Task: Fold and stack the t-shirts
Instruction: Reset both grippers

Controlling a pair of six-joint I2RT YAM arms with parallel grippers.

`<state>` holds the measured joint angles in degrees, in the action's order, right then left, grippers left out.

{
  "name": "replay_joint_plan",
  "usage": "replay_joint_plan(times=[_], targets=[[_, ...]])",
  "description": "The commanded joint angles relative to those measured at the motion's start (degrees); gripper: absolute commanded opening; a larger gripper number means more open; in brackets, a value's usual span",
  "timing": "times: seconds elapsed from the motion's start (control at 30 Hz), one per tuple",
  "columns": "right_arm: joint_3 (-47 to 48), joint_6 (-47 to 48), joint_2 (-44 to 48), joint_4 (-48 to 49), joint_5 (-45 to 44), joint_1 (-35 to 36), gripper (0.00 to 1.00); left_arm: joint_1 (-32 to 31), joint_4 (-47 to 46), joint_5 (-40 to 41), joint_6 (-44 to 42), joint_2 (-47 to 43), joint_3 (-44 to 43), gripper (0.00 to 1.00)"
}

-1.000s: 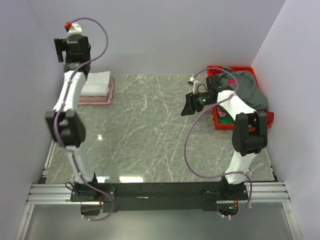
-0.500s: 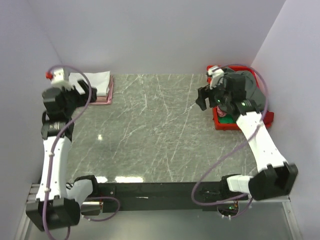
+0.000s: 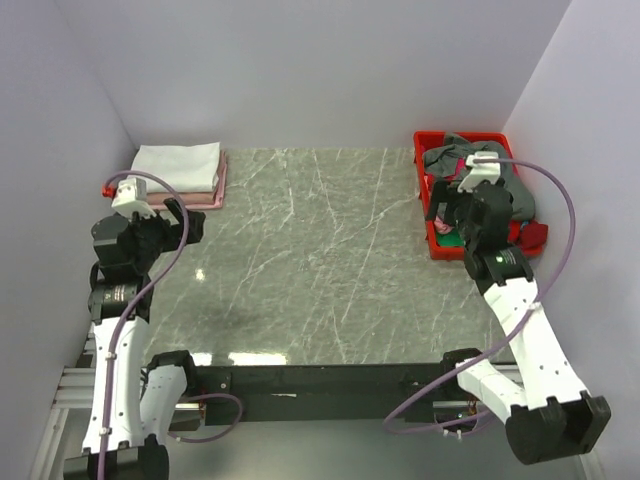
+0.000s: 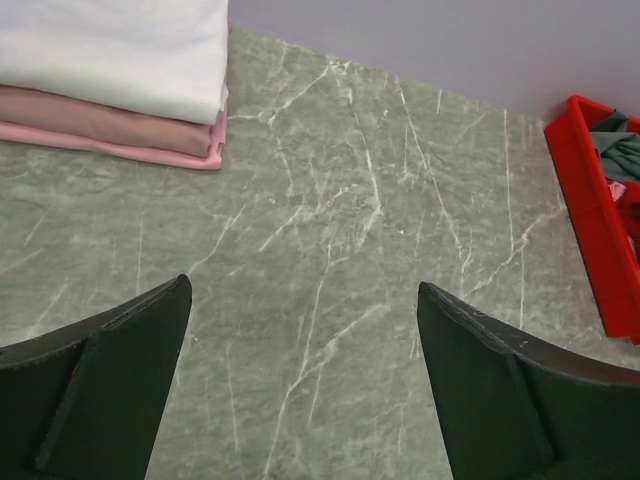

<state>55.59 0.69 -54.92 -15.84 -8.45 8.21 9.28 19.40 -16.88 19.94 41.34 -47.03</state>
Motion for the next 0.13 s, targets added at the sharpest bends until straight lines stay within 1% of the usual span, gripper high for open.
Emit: replay_joint_plan(times=[0.0, 0.1], targets=[[-2.06, -1.22, 3.67, 6.43, -4.47, -0.38, 0.94, 0.13, -2.35, -1.92, 1.15, -0.12, 1.23, 0.99], [-2.42, -1.57, 3.76, 7.31, -5.53, -0.38, 0.96, 0.13, -2.44, -1.92, 0.98, -0.03, 1.41, 0.99]])
